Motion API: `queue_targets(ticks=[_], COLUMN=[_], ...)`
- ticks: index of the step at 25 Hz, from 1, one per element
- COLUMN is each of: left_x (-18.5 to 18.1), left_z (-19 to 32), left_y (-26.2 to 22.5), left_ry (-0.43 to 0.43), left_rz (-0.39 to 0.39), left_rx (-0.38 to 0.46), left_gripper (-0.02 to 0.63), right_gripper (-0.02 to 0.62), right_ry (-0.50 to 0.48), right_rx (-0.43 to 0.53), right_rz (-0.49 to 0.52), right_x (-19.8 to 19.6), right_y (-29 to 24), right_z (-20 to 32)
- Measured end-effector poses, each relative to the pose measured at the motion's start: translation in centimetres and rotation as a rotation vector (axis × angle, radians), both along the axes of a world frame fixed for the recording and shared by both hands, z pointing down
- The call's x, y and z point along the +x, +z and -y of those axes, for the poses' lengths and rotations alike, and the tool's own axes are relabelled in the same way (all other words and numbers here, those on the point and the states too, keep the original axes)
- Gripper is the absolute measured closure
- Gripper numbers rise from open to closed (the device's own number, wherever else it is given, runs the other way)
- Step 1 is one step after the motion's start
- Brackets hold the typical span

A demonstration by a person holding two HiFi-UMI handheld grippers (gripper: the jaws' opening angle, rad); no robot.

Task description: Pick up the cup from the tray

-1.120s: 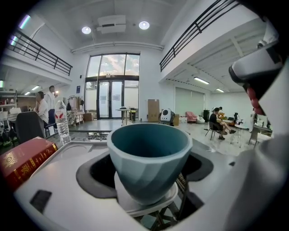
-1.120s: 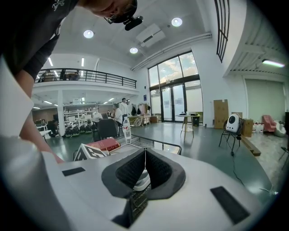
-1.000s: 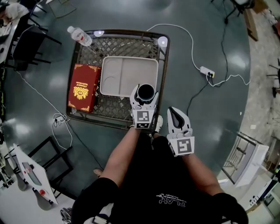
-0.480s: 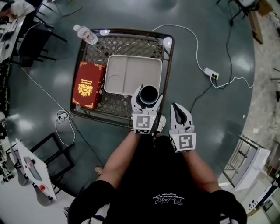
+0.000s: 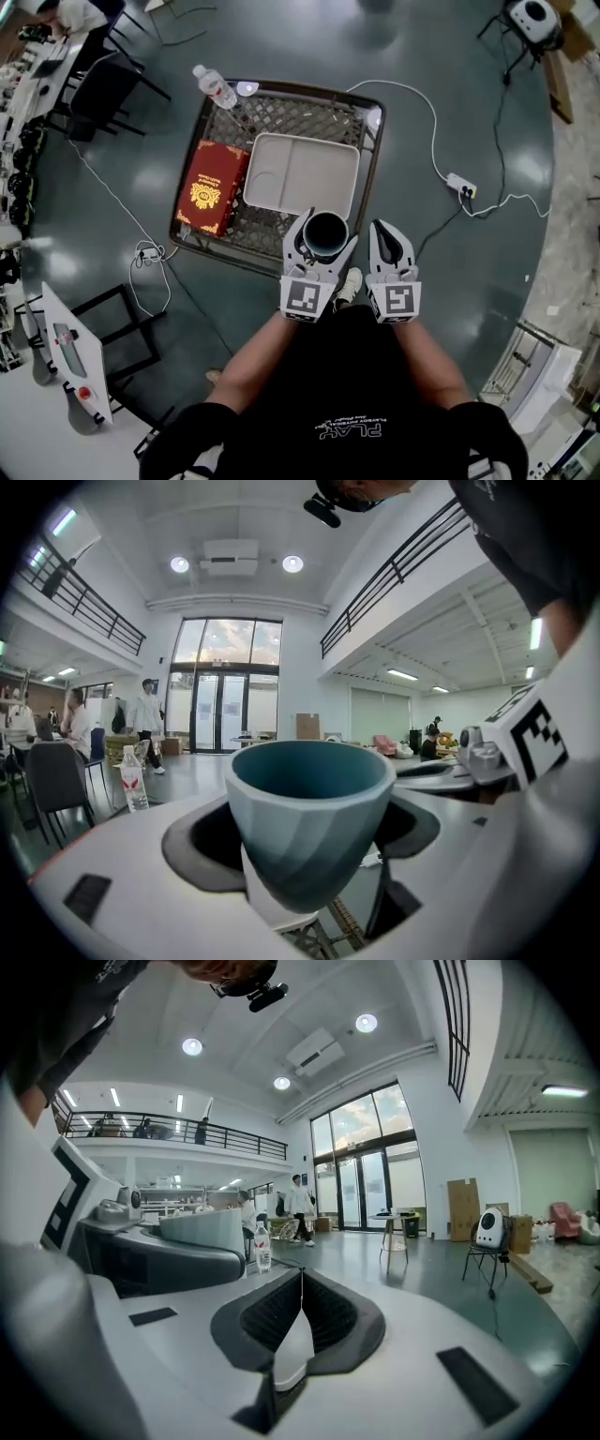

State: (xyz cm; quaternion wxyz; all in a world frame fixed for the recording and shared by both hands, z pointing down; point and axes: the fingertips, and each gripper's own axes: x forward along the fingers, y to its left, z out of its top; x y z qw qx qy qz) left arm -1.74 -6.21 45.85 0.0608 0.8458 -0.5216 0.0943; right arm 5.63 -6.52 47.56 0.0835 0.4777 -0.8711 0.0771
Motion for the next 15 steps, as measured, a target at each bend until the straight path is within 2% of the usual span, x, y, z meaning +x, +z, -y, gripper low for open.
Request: queue_targets(ticks=[5,9,15], left_x=[-1.0,-2.2,-3.3], left_z=[-1.7,-3.0,-3.5], left_y=[-3.3,-4.2,-4.2], left_ry=[-0.03,-0.063,-0.088], left_rz=[-0.027,-0.05,-0.007], left_rx=[0.058,0.04,0.037], left_gripper=[0.211,0.212,0.212], right_gripper=[0.586,0.586,0.586], right_ry=[-0.01,-0.008,-0.049], right_rx=[0.039,0.067,0.069], right_rz=[0.046,0.057,0.017], right_x=[-0.6,-0.9,-1.7], right_y=[-2.7,-4.6,-4.9], right_z=[1.0,1.1,0.2])
